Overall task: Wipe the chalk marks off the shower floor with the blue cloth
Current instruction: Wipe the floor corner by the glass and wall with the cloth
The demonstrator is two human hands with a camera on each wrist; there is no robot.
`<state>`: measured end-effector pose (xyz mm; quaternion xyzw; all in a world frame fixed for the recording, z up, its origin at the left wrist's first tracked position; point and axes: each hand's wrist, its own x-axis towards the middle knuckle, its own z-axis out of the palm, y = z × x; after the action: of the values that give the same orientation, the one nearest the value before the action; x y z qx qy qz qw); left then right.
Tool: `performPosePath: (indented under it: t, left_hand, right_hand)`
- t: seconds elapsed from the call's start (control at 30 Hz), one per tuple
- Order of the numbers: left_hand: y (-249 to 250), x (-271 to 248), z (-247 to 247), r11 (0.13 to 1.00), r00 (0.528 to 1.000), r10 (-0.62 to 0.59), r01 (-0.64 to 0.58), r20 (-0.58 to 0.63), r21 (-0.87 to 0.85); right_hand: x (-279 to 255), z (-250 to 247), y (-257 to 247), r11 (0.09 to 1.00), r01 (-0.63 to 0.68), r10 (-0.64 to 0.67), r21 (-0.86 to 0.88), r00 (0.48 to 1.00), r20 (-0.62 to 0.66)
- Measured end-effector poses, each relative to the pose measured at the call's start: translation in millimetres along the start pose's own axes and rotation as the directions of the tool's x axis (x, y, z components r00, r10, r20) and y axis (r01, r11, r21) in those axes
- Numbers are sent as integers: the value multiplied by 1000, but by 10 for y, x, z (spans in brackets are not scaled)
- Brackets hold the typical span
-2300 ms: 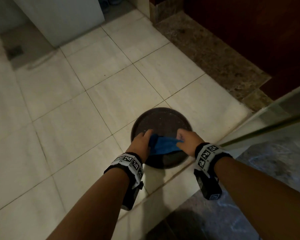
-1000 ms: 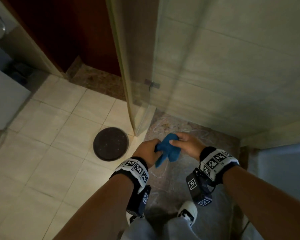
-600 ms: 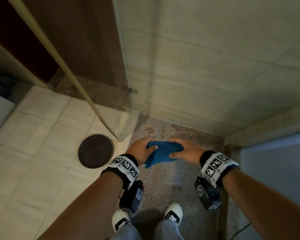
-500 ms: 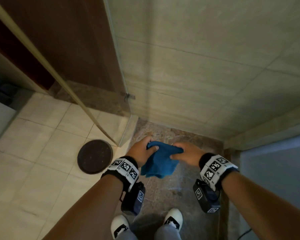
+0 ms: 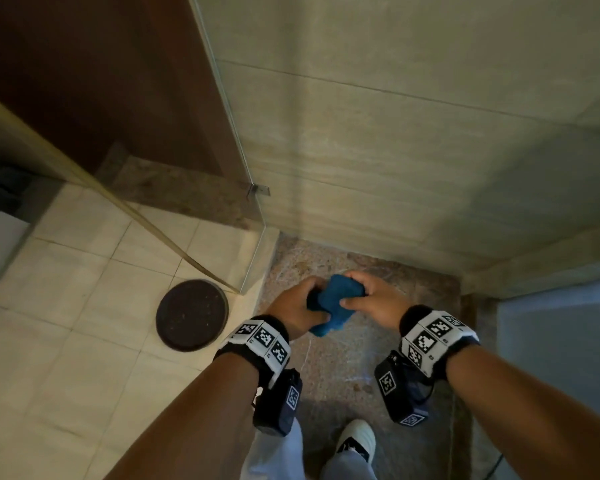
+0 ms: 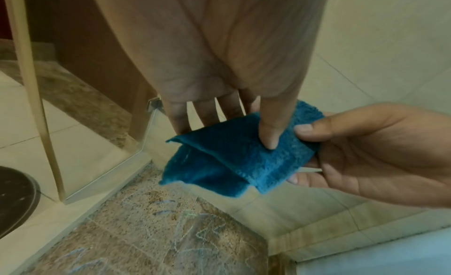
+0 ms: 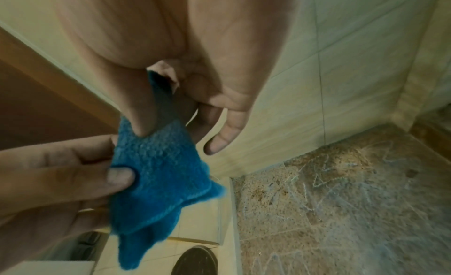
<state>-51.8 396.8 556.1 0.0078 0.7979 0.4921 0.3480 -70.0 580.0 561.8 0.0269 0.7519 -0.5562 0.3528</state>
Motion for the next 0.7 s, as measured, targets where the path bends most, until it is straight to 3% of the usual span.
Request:
performPosePath:
  t: [0.07, 0.17, 0.23, 0.37, 0.43, 0.57, 0.7]
  left_hand:
    - [-120, 141, -114, 997, 1000, -8, 8, -2, 78]
    - [-288, 320, -230, 994, 999, -15, 19, -36, 109]
    - [-437, 478, -292, 996, 998, -5, 12, -68, 90]
    - [-816, 845, -280, 999, 999, -1, 3, -49, 35]
    - [-1023, 1047, -215, 1000, 999, -9, 10, -34, 18]
    - [-1477, 1486, -95, 998, 1000, 11, -10, -16, 54]
    - [-2037, 1967, -57, 969, 998, 4, 12, -65, 246]
  right_hand:
    - [187, 45, 46, 1000, -29, 29, 10, 996, -85]
    - [401, 97, 120, 992, -29, 8, -127, 987, -161]
    - [580, 160, 202, 973, 1, -27, -232, 994, -109]
    - [979, 397, 472, 951, -41, 45, -307, 999, 7]
    - [1195, 491, 654, 930, -65, 64, -362, 998, -15]
    - [1657, 505, 1152, 932, -114, 85, -344, 992, -97]
    - [2228, 420, 1756, 941, -149, 97, -305, 979, -181]
